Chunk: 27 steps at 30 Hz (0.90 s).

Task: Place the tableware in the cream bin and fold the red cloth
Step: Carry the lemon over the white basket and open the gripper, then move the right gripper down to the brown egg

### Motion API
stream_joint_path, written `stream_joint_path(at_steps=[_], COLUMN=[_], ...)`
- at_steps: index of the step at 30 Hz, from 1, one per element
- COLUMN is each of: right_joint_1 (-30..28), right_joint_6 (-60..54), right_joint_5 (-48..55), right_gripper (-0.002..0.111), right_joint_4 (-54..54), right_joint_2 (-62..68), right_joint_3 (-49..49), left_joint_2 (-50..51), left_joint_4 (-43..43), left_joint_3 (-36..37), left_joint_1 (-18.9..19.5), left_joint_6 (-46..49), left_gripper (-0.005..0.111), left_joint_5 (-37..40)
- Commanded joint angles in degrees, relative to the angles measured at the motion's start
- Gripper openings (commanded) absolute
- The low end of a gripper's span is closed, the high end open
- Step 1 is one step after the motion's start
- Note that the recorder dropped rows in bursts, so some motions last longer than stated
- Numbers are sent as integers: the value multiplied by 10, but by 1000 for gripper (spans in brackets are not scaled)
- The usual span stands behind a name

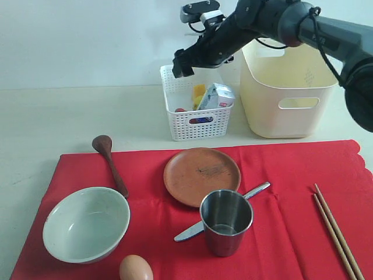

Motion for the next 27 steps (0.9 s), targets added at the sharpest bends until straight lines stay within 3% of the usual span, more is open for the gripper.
stream_joint_path(at_steps=[1,17,22,27], right_joint_1=[-1,-1,-1,-1], right_joint_6=[0,50,121,124], right_joint_5=[43,273,273,273], right_gripper=[86,85,85,85], right_joint_4=[-3,-14,-56,-54], right_joint_2=[-39,-130,-136,-160], right_joint_3=[-5,-5,7,58], left_joint_2=[-3,-3,-3,-3], left_joint_4=[1,1,1,1], left_joint_3=[1,1,1,1], left_joint_1=[1,1,1,1], left_joint_6=[0,0,0,0], left_gripper=[0,0,0,0], left_joint_5=[-5,-5,-5,-5])
